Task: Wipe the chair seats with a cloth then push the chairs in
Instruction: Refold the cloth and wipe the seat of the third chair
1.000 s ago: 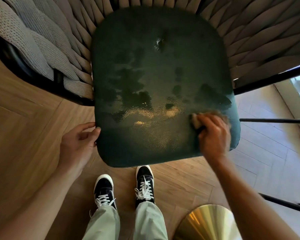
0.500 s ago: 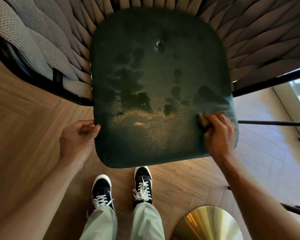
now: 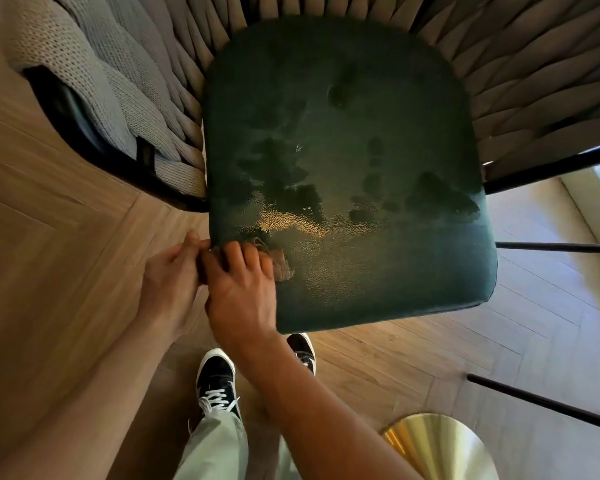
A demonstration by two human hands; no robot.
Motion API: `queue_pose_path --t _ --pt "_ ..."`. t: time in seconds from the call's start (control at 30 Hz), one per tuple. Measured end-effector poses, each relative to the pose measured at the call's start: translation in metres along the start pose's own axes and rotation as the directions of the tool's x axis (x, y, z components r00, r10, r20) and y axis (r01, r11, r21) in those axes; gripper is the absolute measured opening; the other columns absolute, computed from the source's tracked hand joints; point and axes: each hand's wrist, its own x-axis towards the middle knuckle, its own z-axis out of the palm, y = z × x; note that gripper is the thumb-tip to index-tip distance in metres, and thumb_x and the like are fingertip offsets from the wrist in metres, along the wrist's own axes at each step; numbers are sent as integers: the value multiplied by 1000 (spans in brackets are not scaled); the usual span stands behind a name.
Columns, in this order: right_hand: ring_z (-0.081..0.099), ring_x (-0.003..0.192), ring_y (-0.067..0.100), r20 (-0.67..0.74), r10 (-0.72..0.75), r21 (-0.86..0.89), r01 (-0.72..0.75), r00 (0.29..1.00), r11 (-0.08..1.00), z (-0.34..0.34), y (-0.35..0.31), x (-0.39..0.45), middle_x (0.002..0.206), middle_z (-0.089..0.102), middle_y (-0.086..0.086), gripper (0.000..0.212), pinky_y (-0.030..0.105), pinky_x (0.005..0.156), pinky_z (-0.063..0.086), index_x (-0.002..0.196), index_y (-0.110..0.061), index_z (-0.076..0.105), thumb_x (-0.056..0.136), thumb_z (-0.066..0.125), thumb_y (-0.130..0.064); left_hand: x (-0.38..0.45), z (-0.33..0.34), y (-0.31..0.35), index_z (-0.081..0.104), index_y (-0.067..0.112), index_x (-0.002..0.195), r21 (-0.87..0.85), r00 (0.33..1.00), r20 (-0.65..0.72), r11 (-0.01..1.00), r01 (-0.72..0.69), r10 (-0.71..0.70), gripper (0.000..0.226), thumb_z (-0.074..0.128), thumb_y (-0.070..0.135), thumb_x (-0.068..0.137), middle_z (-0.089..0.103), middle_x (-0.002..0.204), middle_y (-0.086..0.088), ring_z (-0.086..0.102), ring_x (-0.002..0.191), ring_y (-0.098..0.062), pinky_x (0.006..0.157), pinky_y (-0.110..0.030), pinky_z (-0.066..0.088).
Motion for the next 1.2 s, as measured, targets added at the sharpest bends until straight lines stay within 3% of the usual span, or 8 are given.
queue_pose_path --t 0.1,0.2,0.37,0.53,0.67,0.8,1.03,1.2 --pt "53 95 26 5 20 -53 -20 1000 998 0 -2 2 99 59 5 30 39 82 41 108 -20 66 86 45 -21 -1 0 1 69 21 86 -10 1000 25 1000 17 -17 39 37 35 103 70 64 16 66 61 5 49 -10 48" --pt "55 96 27 14 53 -98 -51 999 994 -12 16 1 99 59 4 22 39 82 41 103 -20 66 83 58 -21 1 -1 1 69 18 99 5 999 38 1000 15 -15 37 36 36 103 73 80 5 69 69 0 57 -12 49" --pt "59 99 29 12 135 -142 -132 991 981 -49 85 -2 103 63 5 36 43 85 46 106 -19 67 71 70 -11 4 -1 -1 67 15 111 55 1000 4 998 17 -17 34 41 35 101 70 97 0 67 88 -11 67 -18 47" --pt "59 103 32 -82 227 -161 -238 970 958 -96 173 -3 104 66 8 33 44 93 42 109 -17 68 78 55 -12 11 -2 -6 65 20 112 157 1000 8 988 1 -3 31 45 39 98 68 98 3 66 89 -12 72 -24 50" --pt "59 104 37 -119 294 -166 -311 948 936 -131 237 -5 109 66 16 29 50 92 44 108 -10 65 82 63 1 11 -1 -6 64 22 106 211 1000 -20 977 13 -9 28 45 41 98 67 96 3 65 89 -14 76 -26 49" --pt "57 100 39 -134 380 -150 -398 915 905 -155 281 -2 107 65 17 33 52 87 47 111 -11 64 88 41 -20 10 5 -2 64 25 90 213 998 -60 977 23 -11 17 54 40 94 66 91 2 64 86 -14 78 -30 49" --pt "55 104 35 -202 391 6 -398 898 918 -142 279 -1 112 65 14 24 53 91 44 107 -9 67 90 55 2 12 12 -6 66 25 88 224 993 -119 974 24 2 5 69 27 84 68 93 3 65 89 -16 80 -34 51" --pt "61 97 30 -164 231 -23 -237 959 971 -110 219 4 100 68 10 24 46 93 45 100 -10 70 85 52 -4 17 9 -8 67 24 84 192 996 -89 981 11 6 5 70 21 84 69 90 1 66 89 -16 81 -34 52"
